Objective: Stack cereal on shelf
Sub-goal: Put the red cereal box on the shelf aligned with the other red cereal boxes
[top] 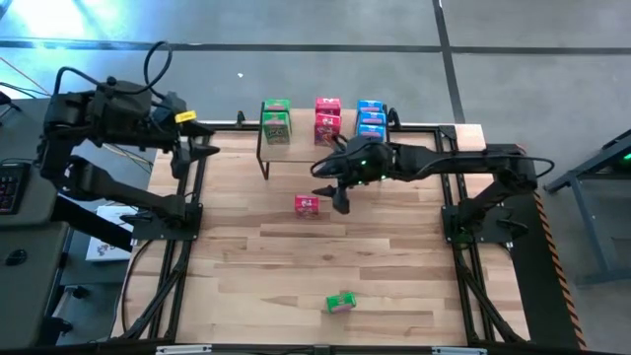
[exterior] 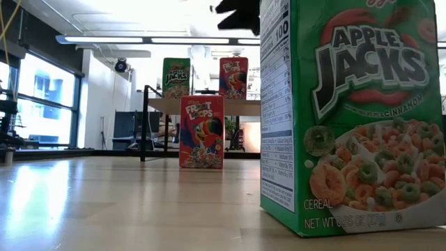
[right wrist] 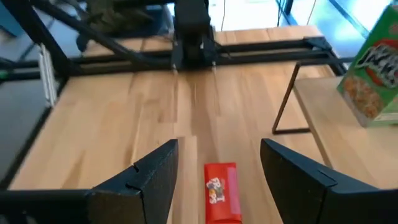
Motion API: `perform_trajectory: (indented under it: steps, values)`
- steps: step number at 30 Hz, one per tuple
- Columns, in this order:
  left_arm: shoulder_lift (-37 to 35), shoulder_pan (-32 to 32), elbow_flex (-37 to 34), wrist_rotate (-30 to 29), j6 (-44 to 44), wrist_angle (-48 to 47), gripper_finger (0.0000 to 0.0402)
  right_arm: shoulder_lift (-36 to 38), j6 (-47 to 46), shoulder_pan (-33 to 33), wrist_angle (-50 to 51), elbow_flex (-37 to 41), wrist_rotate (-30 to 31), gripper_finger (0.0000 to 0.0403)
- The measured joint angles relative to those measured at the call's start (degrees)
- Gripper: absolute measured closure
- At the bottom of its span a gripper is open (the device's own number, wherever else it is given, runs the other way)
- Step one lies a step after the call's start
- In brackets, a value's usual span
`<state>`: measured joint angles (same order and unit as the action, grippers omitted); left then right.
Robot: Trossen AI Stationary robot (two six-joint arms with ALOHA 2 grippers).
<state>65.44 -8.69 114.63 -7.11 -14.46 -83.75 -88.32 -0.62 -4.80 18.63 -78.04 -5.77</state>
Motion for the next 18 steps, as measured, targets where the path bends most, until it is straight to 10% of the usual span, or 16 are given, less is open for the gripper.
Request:
perform_trajectory:
  steps: [18]
  values:
    - [-4.4,0.0,-9.0,0.0,-1.0,0.0,0.0164,-8.0,2.1,1.9,0.8,0.1,5.0,0.0182]
